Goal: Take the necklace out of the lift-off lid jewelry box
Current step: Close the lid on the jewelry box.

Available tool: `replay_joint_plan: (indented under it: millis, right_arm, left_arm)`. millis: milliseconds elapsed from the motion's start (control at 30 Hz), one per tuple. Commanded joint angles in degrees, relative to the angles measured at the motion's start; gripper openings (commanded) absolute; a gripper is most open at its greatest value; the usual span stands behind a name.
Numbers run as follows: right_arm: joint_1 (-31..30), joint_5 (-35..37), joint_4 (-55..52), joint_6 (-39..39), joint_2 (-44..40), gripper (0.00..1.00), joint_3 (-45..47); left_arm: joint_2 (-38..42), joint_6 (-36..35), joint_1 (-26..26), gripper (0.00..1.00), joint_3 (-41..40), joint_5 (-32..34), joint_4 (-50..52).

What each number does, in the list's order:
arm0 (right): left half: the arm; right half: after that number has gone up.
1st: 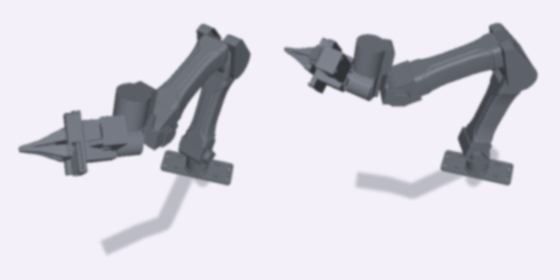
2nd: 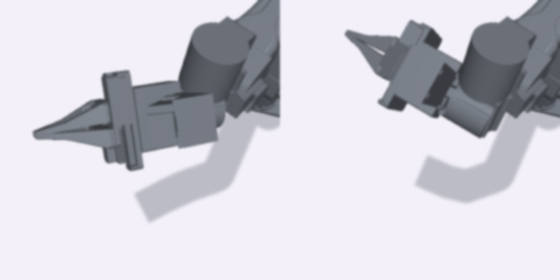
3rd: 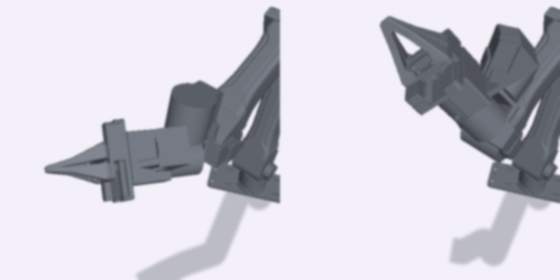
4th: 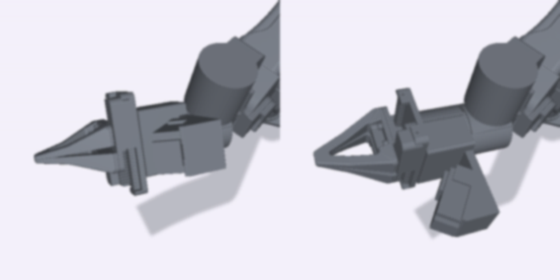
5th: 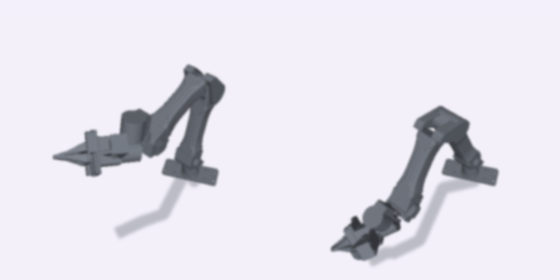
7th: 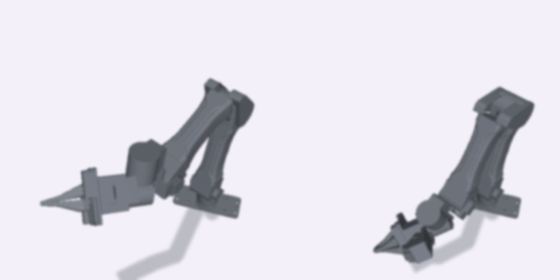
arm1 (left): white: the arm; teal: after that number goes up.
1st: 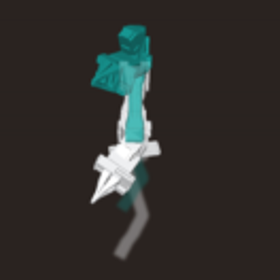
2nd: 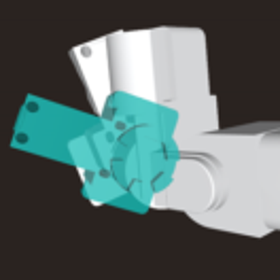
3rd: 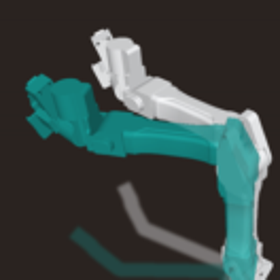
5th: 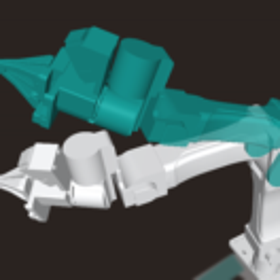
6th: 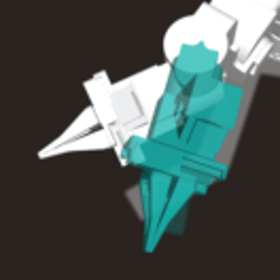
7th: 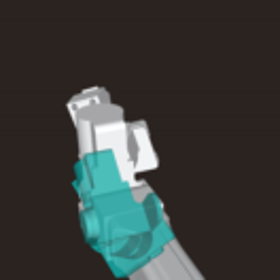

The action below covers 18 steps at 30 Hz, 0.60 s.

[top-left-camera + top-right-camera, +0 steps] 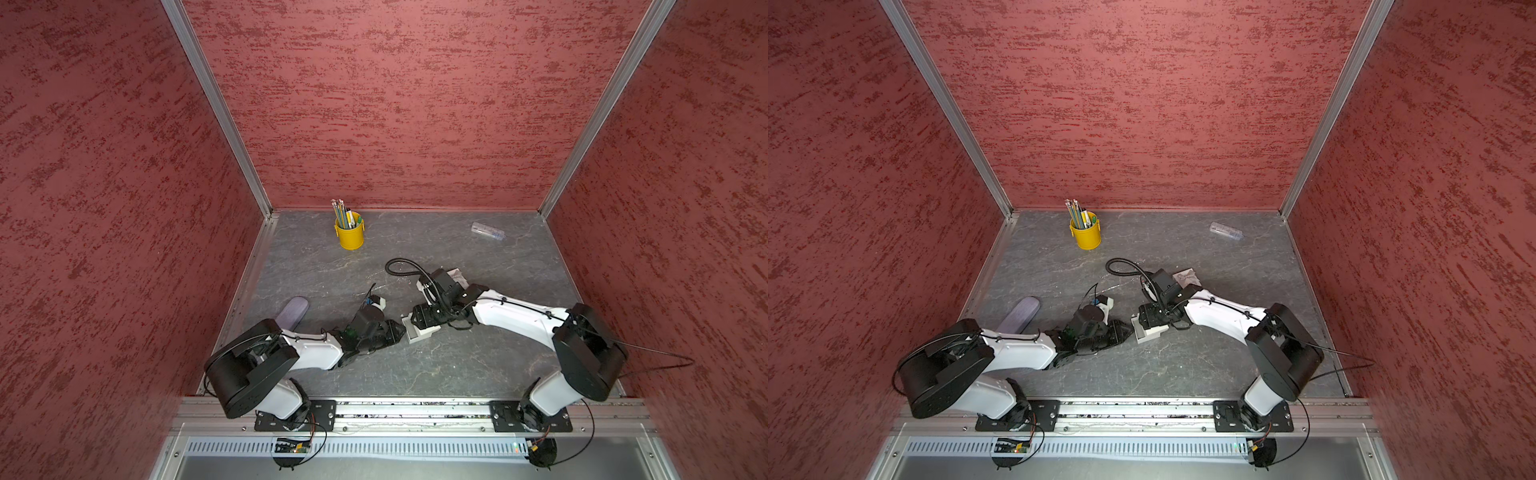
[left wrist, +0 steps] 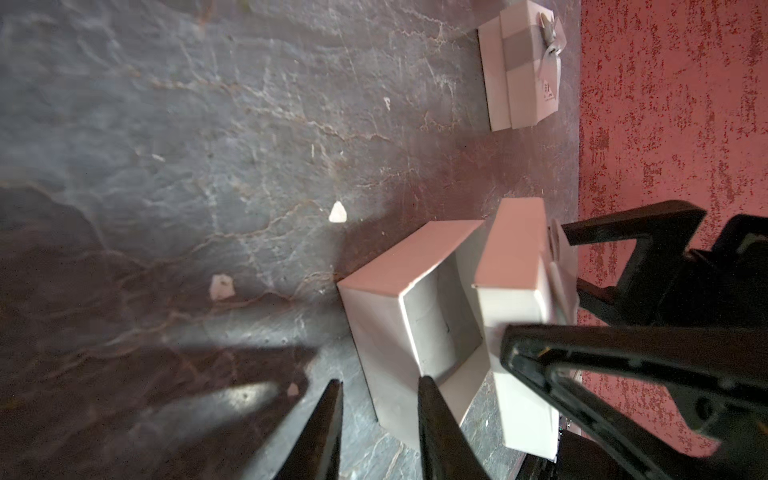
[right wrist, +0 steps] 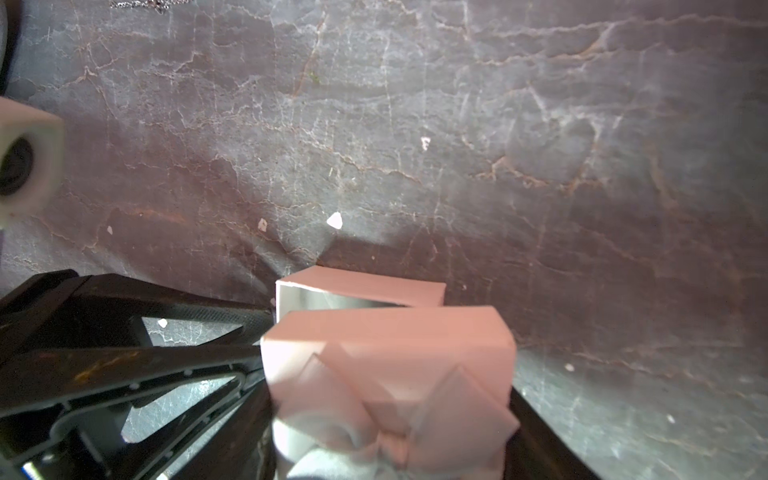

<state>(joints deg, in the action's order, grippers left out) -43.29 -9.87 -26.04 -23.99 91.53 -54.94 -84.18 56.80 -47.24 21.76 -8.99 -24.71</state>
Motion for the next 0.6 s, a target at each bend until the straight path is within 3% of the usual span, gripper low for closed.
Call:
replay_joint_plan:
  millis: [0,567]
  right_arm:
    - [-0.7,-0.6,1.5,-0.9,0.7,0.68,-1.4]
    - [-1.6,1.3,1.5,-2.7,2.0,0.68,-2.7]
  left_arm:
    - [-1.3,-0.3,0.2,0.32,1.2,-0.7,-2.2]
    - [-0.1,-0.6,0.7,0.35,0.9,-0.4,-1.2]
